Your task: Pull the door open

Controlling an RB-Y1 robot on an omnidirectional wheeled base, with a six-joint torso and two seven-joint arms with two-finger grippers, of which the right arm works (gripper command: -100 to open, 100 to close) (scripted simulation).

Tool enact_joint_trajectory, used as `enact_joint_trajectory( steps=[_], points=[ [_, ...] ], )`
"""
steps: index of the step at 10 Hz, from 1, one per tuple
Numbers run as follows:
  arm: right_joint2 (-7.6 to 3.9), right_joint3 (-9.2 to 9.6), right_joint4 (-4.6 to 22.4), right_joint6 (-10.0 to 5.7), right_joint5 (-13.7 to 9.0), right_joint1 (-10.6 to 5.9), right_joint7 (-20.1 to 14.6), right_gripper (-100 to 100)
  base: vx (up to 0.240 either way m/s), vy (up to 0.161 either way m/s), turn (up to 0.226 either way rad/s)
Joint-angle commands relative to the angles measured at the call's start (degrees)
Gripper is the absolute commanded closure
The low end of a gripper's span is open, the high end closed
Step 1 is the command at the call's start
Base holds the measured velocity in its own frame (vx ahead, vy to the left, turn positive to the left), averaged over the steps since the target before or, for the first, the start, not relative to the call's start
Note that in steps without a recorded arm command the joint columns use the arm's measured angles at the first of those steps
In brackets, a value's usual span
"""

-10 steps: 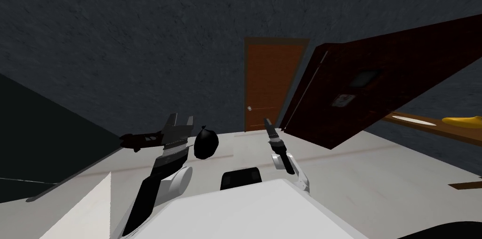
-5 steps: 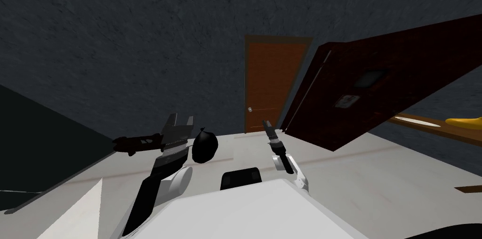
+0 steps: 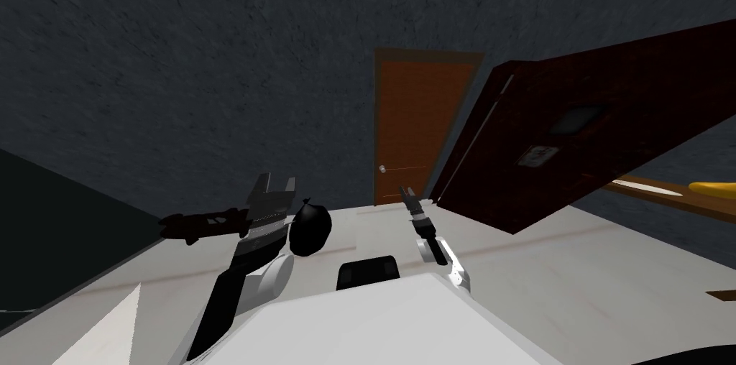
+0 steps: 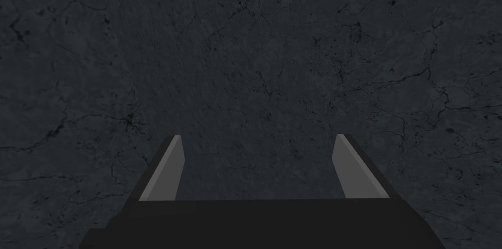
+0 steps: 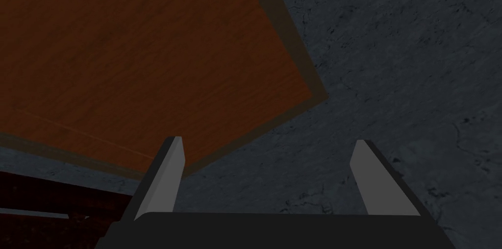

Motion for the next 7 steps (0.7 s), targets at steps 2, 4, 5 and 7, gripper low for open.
enact_joint_trajectory(
  steps=[2, 4, 5, 7],
  points=[
    [-0.34, -0.91, 3.6, -0.66, 0.96, -0.97, 2.8, -100, 0.098, 0.011, -0.015],
    [-0.4, -1.21, 4.89, -0.87, 1.35, -1.3, 3.85, -100, 0.074, 0.006, -0.011],
    [-0.47, -1.52, 6.17, -1.09, 1.73, -1.63, 4.9, -100, 0.054, 0.004, -0.008],
    [-0.58, -2.11, 8.71, -1.51, 2.5, -2.29, 6.97, -100, 0.09, 0.005, -0.016]
  ],
)
